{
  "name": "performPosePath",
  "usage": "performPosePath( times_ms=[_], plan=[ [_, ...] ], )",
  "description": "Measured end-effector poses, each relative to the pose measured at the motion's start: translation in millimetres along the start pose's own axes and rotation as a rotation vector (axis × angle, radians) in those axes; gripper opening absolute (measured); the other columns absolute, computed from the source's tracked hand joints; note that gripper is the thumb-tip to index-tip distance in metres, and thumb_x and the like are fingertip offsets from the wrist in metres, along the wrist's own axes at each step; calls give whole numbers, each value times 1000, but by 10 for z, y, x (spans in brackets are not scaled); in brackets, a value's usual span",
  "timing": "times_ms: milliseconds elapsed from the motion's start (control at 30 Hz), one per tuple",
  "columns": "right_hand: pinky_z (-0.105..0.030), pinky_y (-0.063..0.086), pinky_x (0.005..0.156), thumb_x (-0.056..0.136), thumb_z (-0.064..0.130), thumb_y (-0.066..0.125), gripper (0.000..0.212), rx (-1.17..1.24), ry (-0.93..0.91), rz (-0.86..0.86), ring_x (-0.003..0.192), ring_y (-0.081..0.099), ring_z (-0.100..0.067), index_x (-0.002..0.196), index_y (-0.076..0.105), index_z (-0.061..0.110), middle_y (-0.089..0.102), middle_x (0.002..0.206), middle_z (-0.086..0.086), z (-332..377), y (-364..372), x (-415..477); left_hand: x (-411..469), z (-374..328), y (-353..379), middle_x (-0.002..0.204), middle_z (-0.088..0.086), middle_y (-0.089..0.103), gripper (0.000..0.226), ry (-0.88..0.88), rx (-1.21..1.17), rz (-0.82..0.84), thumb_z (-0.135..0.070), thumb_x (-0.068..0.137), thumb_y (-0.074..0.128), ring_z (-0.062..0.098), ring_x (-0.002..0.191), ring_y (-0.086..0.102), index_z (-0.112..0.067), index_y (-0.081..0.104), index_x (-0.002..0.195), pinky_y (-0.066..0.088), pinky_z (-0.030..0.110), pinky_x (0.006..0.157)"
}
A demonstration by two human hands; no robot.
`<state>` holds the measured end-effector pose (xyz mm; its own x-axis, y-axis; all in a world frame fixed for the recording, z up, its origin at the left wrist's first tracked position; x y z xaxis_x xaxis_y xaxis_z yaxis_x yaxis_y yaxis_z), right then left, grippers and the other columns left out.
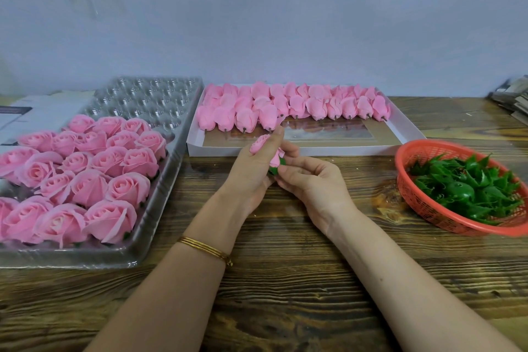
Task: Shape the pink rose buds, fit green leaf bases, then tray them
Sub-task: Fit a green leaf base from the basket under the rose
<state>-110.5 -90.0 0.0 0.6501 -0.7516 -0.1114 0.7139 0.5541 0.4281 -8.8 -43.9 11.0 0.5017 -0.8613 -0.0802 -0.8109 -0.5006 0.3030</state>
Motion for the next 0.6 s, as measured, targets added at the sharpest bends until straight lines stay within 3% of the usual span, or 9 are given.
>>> performPosePath(
  times_ms=[100,233,367,500,600],
  plan=[
    [-21,56,69,80,-7,69,17,-72,-45,-16,77,73,-15,92,72,4,76,80,-9,4,2,-13,1,-11,-1,73,-1,70,41,-5,-18,2,-46,92,59,10,69,65,-21,71,62,51,27,66],
    [-23,58,67,81,-11,66,13,41,13,-46,71,72,-17,89,67,-1,73,74,-9,8,21,-12,-8,-34,3,77,2,69,40,-33,-71,-10,-48,85,62,16,77,63,-19,65,58,46,38,83],
    [-23,59,67,87,-8,61,19,83,126,15,71,72,-18,74,71,1,73,75,-11,28,47,-33,0,-27,-6,72,-1,69,42,-29,-83,-39,-40,95,58,11,73,65,-18,63,60,49,31,85],
    [-23,59,66,87,-10,61,12,67,122,-6,70,72,-18,85,68,-2,73,77,-11,25,46,-47,-13,-35,9,70,-4,67,45,-37,-91,-23,-40,96,58,8,67,61,-24,70,55,46,27,75],
    [-23,59,65,86,-12,60,11,79,117,-17,68,72,-18,87,66,-2,73,75,-11,20,45,-43,-18,-36,9,71,-3,67,41,-40,-92,-29,-40,95,58,10,71,62,-22,73,61,44,29,79]
  ],
)
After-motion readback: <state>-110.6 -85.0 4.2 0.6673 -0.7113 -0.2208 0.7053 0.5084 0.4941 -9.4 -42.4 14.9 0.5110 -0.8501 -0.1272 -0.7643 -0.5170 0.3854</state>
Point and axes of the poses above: each hand's wrist, its own x-axis towards the middle knuckle, its own y-axis out of the palm, z = x × y, the point moved 2 cm from there along x, towards the middle knuckle
